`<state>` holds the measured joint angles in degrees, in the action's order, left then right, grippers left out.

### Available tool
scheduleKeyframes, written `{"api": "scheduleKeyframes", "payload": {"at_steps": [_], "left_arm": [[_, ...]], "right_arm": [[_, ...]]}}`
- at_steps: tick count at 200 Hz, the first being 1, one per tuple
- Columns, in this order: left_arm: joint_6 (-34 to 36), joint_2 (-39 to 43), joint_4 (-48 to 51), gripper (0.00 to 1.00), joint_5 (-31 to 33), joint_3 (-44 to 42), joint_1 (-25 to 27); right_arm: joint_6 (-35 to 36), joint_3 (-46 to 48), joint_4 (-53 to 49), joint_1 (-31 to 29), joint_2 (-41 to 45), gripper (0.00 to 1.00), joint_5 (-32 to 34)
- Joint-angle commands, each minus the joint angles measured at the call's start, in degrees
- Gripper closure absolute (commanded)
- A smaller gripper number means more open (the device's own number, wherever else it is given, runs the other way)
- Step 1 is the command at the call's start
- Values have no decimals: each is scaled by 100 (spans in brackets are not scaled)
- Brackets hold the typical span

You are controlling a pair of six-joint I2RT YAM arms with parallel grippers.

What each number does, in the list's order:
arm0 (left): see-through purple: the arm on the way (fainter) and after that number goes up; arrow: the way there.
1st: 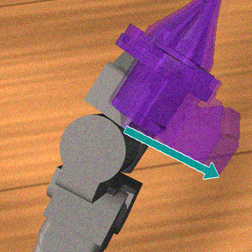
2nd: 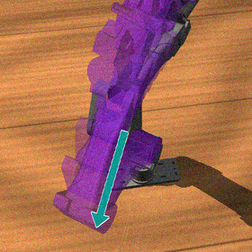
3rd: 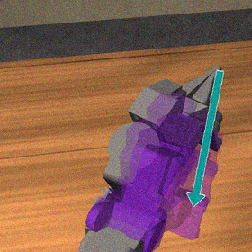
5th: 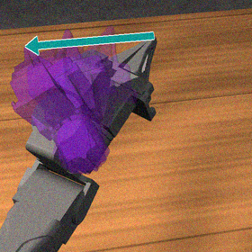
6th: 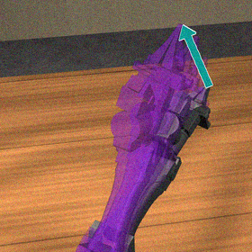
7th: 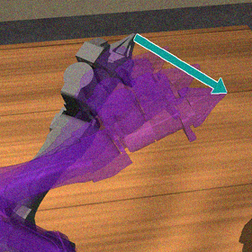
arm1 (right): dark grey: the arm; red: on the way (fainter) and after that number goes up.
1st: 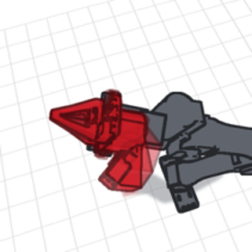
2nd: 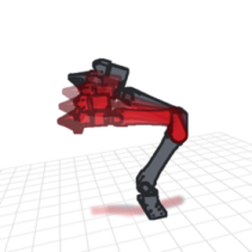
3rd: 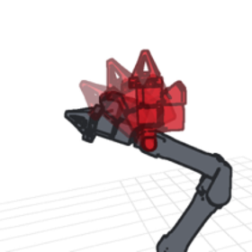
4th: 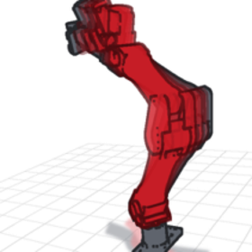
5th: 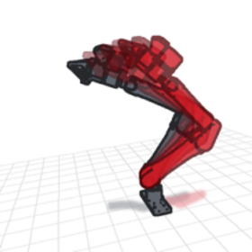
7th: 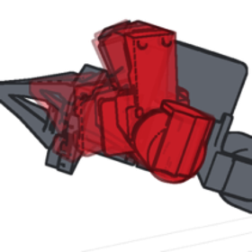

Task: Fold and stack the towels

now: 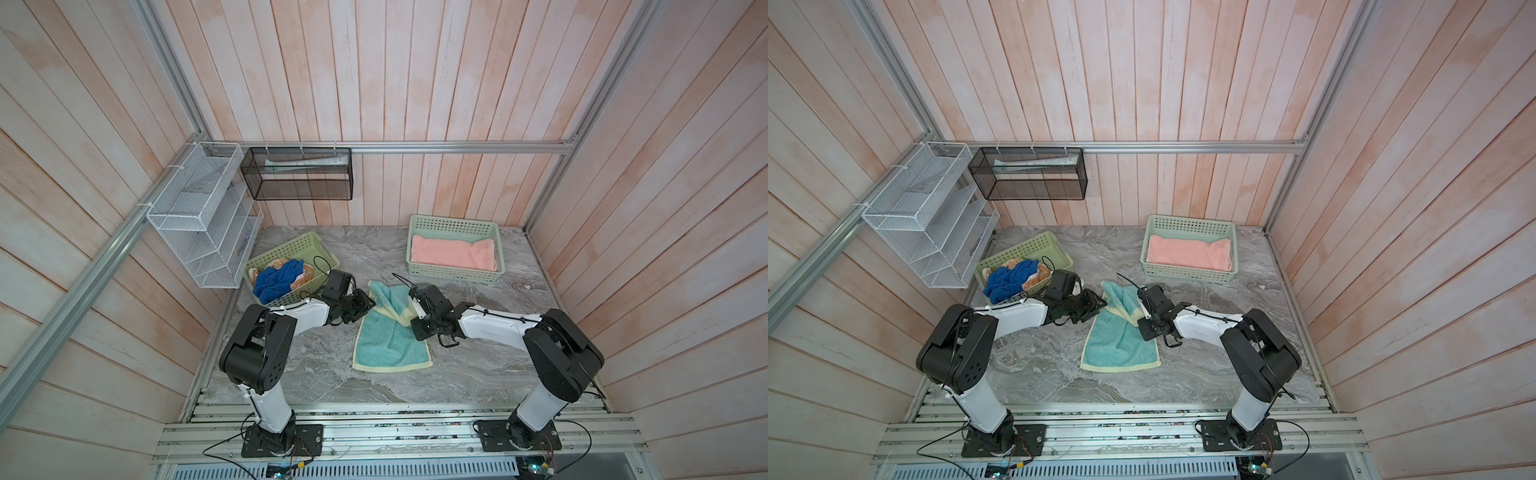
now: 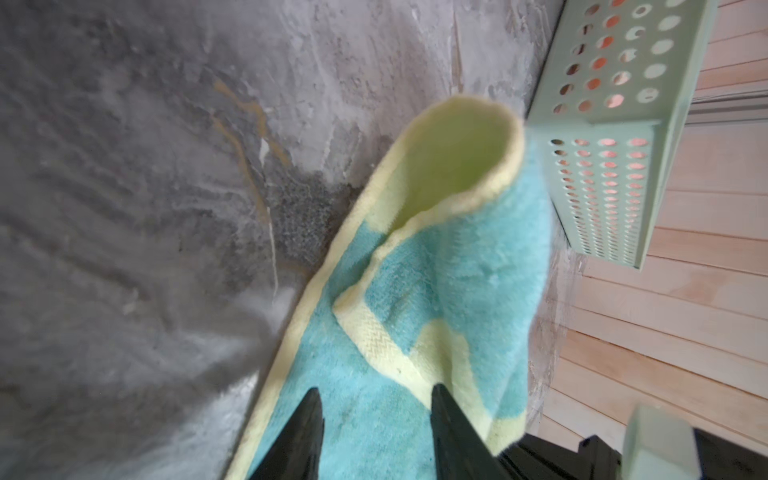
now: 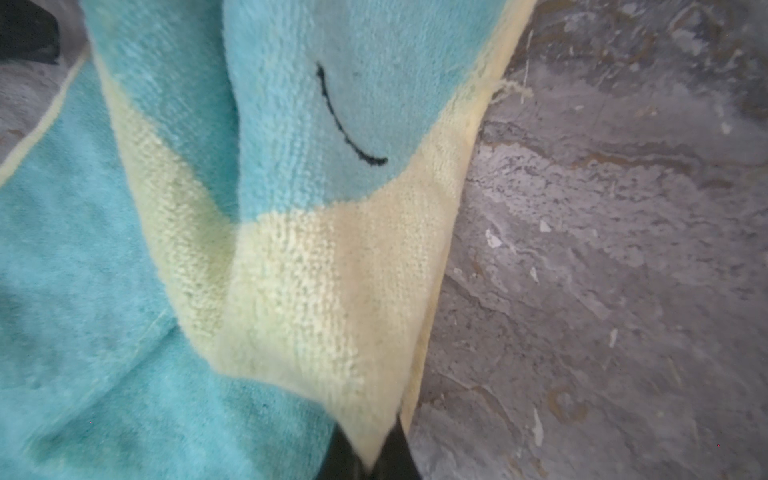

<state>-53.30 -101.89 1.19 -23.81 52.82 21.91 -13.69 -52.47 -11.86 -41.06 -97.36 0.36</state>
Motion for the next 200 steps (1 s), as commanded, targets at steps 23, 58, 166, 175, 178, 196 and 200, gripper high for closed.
{"api": "scheduleKeyframes", "payload": {"at_steps": [23, 58, 166, 175, 178, 196, 200], "left_arm": [[-234, -520, -567, 54, -113, 314, -24], [-554, -815, -973, 50, -383, 310, -12], [-694, -437, -1126, 65, -298, 11, -7], [-740, -474, -1200, 65, -308, 1, 16], [-757, -507, -1223, 65, -308, -7, 23], [-854, -654, -1357, 63, -359, -30, 65], [-885, -685, -1398, 62, -369, -51, 71]], "right_arm": [[-24, -128, 7, -16, -200, 100, 25], [5, -184, 14, -16, -241, 100, -25], [-11, -198, 44, -16, -336, 100, -148], [-10, -205, 44, -17, -336, 100, -150], [-9, -205, 47, -16, -343, 100, -150], [-2, -225, 56, -16, -336, 100, -169], [-1, -228, 52, -16, -337, 100, -172]]}}
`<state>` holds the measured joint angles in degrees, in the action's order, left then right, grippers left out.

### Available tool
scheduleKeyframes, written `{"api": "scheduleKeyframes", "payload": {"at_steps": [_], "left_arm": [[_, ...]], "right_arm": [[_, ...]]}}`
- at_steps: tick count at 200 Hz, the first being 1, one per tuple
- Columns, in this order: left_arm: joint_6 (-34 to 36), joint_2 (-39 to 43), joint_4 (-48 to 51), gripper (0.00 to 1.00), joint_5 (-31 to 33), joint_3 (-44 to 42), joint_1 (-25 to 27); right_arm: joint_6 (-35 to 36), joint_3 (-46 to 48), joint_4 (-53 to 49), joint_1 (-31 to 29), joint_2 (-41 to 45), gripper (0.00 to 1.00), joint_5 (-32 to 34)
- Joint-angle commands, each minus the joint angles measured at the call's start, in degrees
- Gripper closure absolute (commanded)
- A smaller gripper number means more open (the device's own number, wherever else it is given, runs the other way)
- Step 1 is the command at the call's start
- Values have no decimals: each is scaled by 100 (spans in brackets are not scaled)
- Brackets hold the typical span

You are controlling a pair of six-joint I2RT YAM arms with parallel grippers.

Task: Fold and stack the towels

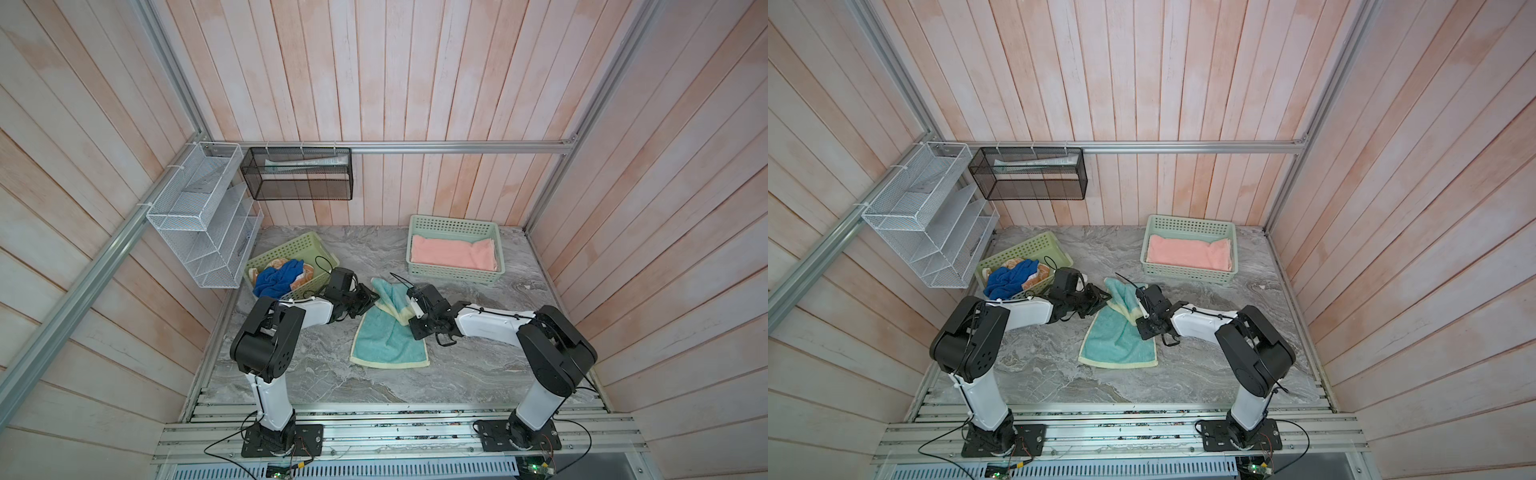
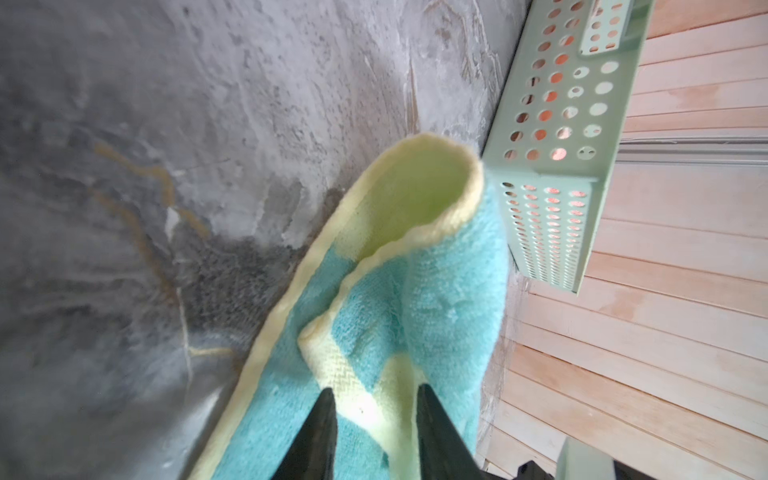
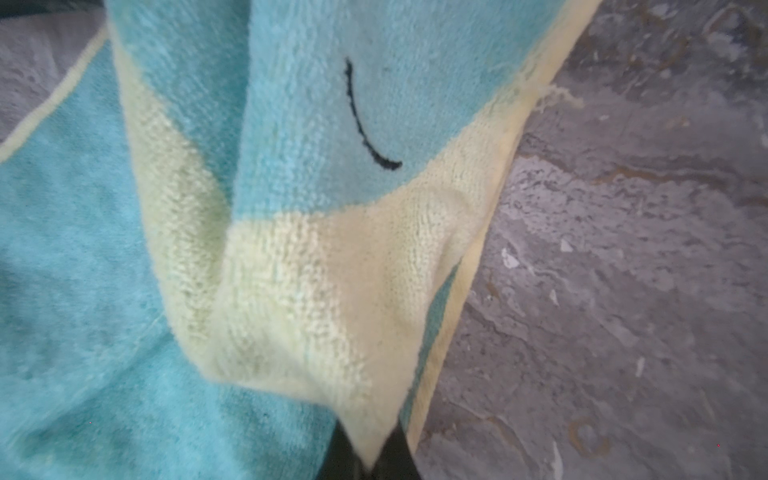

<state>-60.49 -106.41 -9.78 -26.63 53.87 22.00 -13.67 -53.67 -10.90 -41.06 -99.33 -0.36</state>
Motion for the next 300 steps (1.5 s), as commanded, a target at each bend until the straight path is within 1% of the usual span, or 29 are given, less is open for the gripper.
{"api": "scheduleKeyframes", "payload": {"at_steps": [1, 29, 55, 73, 100, 112, 133, 152, 175, 196, 222, 250, 276, 300], "left_arm": [[-174, -241, -312, 62, -92, -156, 65], [-446, -461, -768, 61, -184, -281, 72], [-586, -571, -964, 60, -184, -315, 80], [-732, -624, -1162, 57, -226, -325, 79], [-844, -683, -1355, 57, -255, -257, 85], [-882, -722, -1504, 60, -296, -221, 84], [-935, -796, -1791, 73, -419, -135, 63], [-849, -785, -1809, 82, -481, -3, 37], [-712, -679, -1643, 92, -511, 109, -17], [-494, -432, -1386, 100, -451, 128, -124], [-46, 46, -847, 100, -290, 157, -288], [572, 852, -84, 100, 31, 242, -431], [1327, 1592, 868, 100, 414, 737, -451], [1893, 2074, 1631, 100, 841, 1301, -452]], "right_arm": [[-3, -113, -40, -16, -140, 100, -102], [14, -145, -19, -16, -164, 100, -140], [36, -177, -18, -18, -205, 100, -213], [31, -153, 48, -16, -227, 100, -310], [39, -168, 53, -40, -263, 100, -401], [57, -162, 61, -51, -250, 100, -420], [66, -153, 26, -60, -186, 100, -404], [75, -143, 7, -60, -102, 100, -367], [92, -135, -55, -60, -10, 100, -327], [144, -256, -221, -60, 81, 100, -149], [248, -527, -443, -51, 323, 100, 138], [368, -1069, -1054, -34, 596, 100, 657], [425, -1666, -1504, -18, 854, 100, 1202], [707, -2223, -1793, -8, 993, 100, 1451]]}}
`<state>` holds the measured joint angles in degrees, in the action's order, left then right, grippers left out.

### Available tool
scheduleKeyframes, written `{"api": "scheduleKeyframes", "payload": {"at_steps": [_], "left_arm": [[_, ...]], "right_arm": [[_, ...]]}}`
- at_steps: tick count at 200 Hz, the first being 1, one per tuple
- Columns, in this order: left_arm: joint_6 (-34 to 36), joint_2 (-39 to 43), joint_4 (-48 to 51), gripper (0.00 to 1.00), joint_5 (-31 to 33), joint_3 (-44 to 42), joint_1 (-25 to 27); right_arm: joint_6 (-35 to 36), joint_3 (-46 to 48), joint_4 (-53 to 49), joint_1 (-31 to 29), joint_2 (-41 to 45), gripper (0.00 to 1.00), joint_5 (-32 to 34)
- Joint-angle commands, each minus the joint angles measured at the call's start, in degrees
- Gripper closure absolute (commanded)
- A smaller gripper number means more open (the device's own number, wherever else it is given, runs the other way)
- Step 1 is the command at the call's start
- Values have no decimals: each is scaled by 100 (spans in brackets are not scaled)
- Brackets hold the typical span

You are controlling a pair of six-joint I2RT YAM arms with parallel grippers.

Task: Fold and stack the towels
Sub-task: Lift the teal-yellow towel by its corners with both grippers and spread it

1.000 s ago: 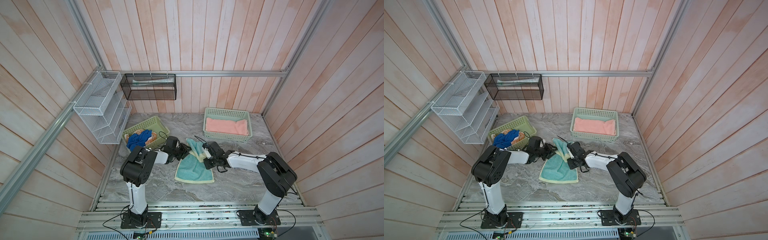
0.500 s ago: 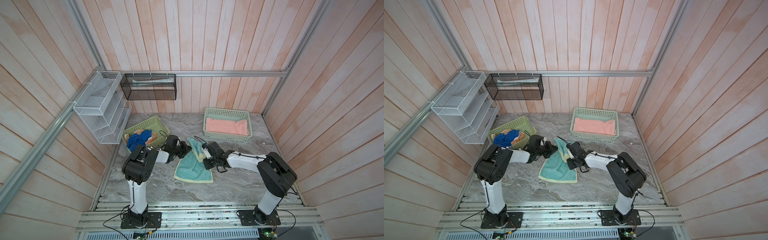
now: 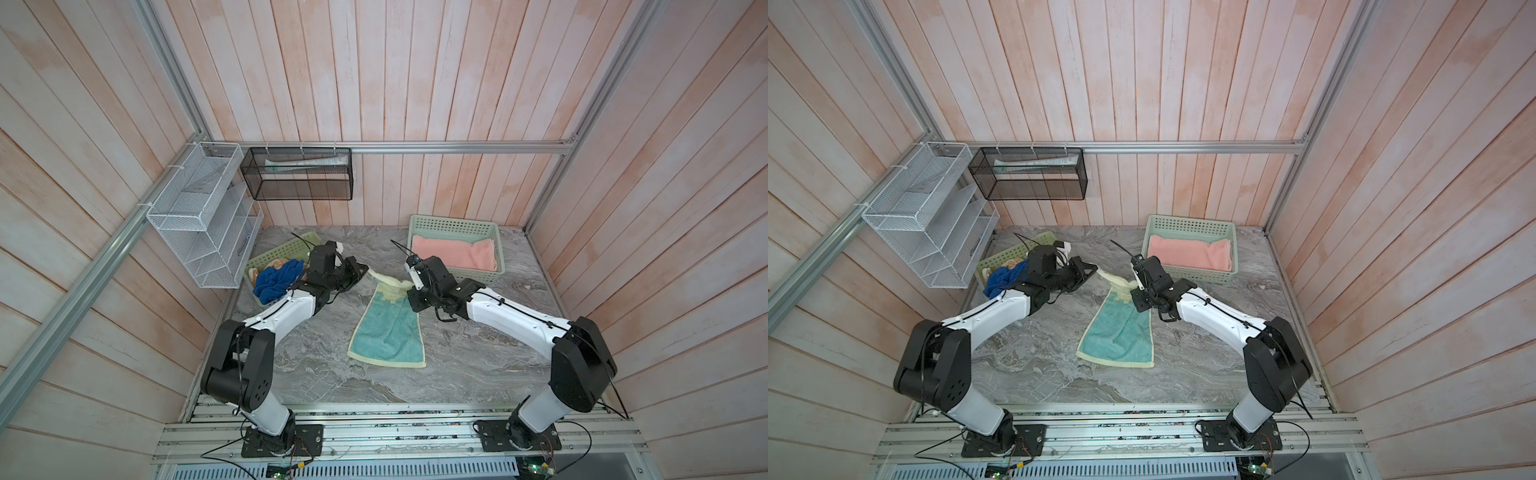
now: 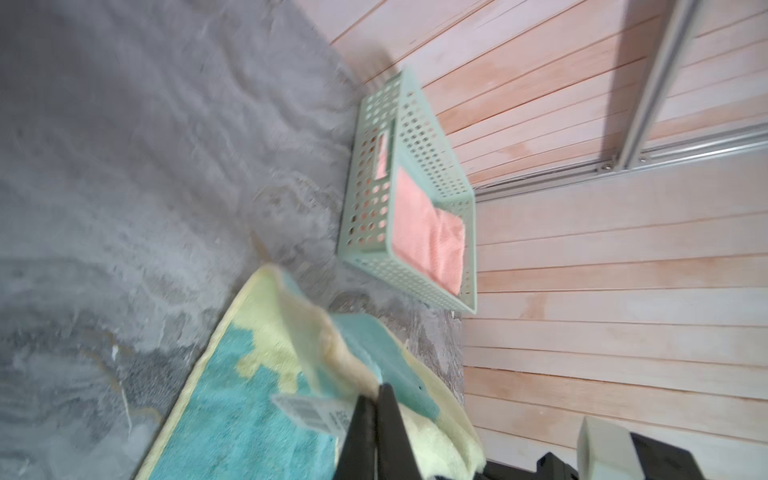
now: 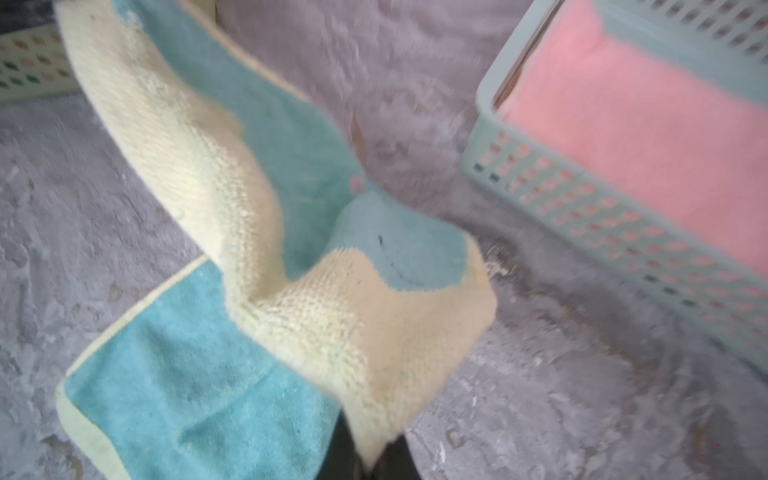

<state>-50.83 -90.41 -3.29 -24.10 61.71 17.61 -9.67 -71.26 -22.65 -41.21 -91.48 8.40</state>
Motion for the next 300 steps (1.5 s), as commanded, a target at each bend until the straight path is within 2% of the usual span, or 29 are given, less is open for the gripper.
{"api": "scheduleKeyframes", "payload": {"at_steps": [1, 53, 64, 87, 122, 157, 185, 208, 220, 250, 275, 287, 300], "left_arm": [[944, 495, 1007, 100, 607, 535, -12], [1865, 1380, 1759, 100, 1131, 1186, 35], [2204, 1605, 1732, 100, 1099, 1263, 148], [2740, 2171, 1869, 100, 1576, 1331, 534], [2822, 3022, 2041, 100, 2011, 1122, 987], [2952, 3597, 2491, 100, 2571, 1475, 1692], [2872, 3789, 2998, 100, 2897, 1921, 2044], [2790, 3779, 3475, 100, 2937, 2379, 2079], [2797, 3759, 3660, 100, 2962, 2592, 2079], [2774, 3494, 4228, 100, 3227, 3060, 2080], [2758, 2968, 4820, 100, 3694, 3453, 1964], [2749, 2648, 5044, 100, 3519, 3566, 1543], [2689, 2350, 4981, 100, 2725, 3444, 754]], "right_arm": [[312, -487, -631, 8, 218, 100, 588], [650, -1833, -1587, 17, 318, 100, 1088], [647, -2075, -1801, -1, 405, 100, 1103], [629, -2475, -2295, -188, 624, 100, 1193], [366, -2818, -3205, -762, 1000, 100, 1706], [-1, -3663, -3958, -1847, 1256, 100, 2355], [-394, -4676, -4895, -2531, 960, 100, 2918], [-606, -5596, -5681, -2732, 421, 100, 3128], [-532, -5850, -5706, -2767, 284, 100, 3083], [-369, -6307, -5710, -2610, -30, 100, 3172], [-127, -6247, -5442, -1630, -295, 100, 2141], [96, -5921, -5104, -1196, -380, 100, 1809], [339, -5783, -4783, -736, -624, 100, 1336]]}}
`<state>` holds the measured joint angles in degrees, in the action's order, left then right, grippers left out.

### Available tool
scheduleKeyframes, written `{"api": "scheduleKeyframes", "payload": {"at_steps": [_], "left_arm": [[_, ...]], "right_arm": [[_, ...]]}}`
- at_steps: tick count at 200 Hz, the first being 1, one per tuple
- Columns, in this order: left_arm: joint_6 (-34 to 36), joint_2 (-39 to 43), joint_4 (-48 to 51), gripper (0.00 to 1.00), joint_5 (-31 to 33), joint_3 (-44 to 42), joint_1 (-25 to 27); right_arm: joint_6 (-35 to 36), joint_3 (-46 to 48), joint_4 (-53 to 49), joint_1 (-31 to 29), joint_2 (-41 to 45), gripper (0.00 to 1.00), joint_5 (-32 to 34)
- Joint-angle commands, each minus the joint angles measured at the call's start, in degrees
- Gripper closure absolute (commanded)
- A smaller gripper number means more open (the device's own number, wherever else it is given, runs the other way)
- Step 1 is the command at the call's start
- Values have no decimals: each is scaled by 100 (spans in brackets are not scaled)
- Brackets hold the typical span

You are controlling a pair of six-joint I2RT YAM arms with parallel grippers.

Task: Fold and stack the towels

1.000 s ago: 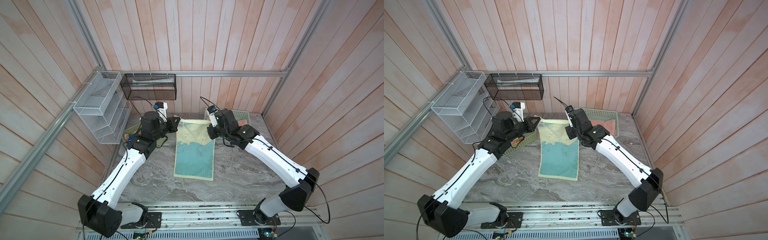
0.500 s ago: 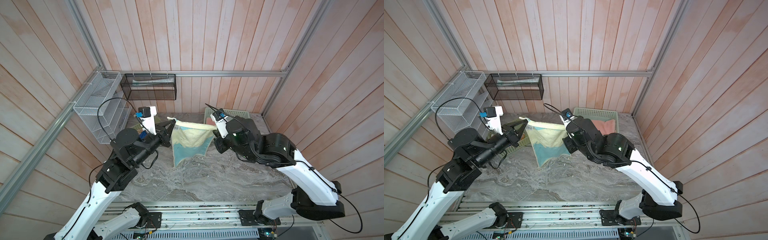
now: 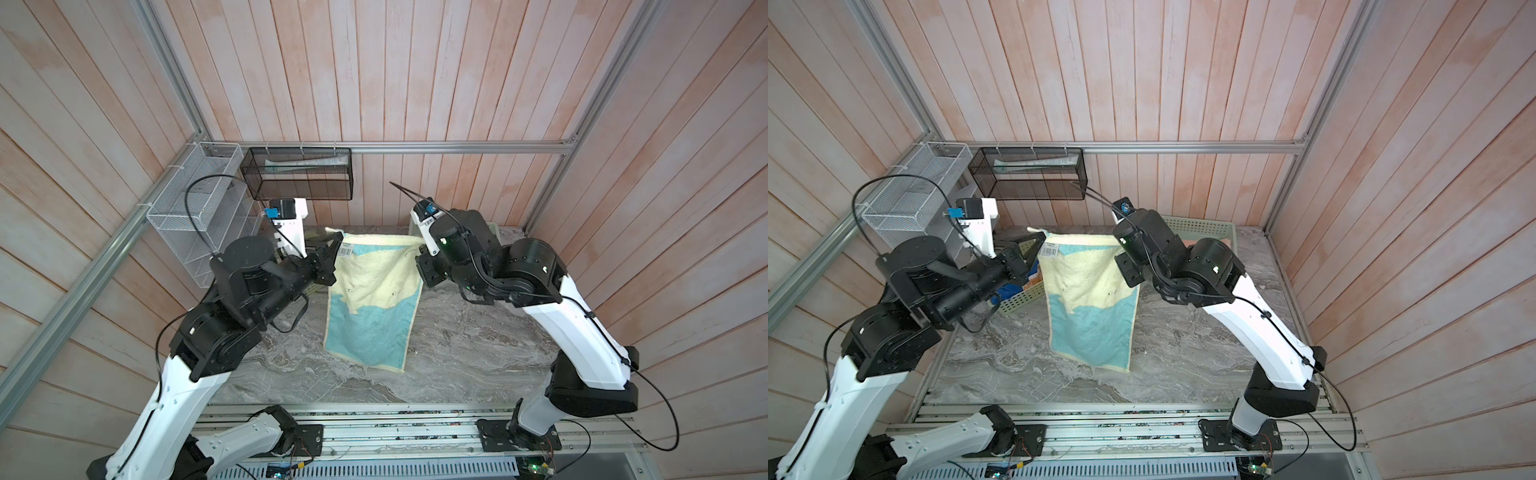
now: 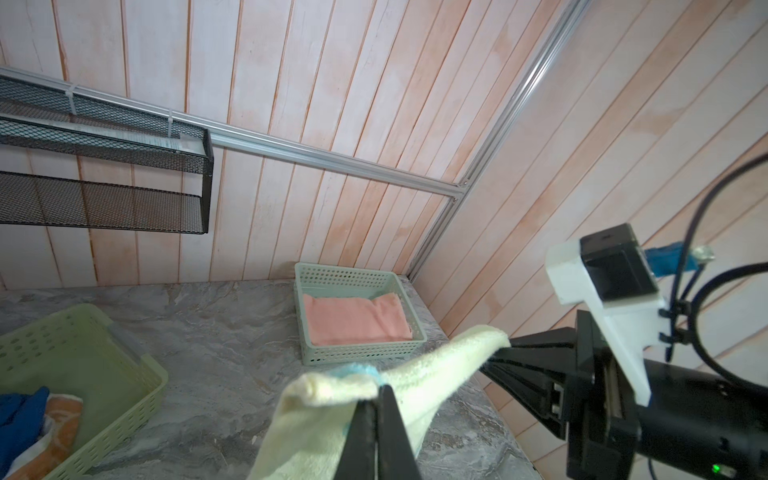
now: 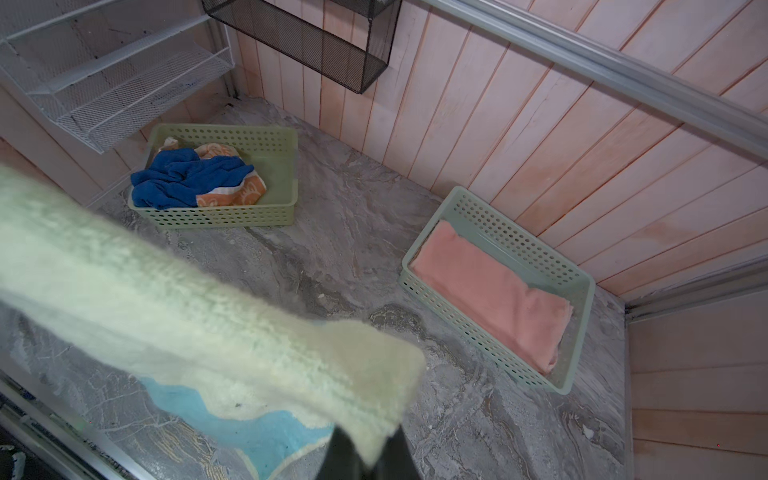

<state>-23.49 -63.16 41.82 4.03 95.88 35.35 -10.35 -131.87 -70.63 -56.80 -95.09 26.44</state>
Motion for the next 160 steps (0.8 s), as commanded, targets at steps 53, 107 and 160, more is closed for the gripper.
{"api": "scheduleKeyframes", "payload": {"at_steps": [53, 107, 160], "left_arm": [[11, -1892, -1672, 100, -1871, -1117, -2562], [-360, -3001, -2931, 100, -2552, -1949, -2743], [-592, -2517, -3331, 100, -2649, -3550, -2744]], "right_arm": [[1139, -271, 937, 1963, -2442, 100, -1553], [1077, -764, 774, 2297, -3744, 100, -2044], [1076, 1388, 1435, 2231, -2955, 100, -2372]]}}
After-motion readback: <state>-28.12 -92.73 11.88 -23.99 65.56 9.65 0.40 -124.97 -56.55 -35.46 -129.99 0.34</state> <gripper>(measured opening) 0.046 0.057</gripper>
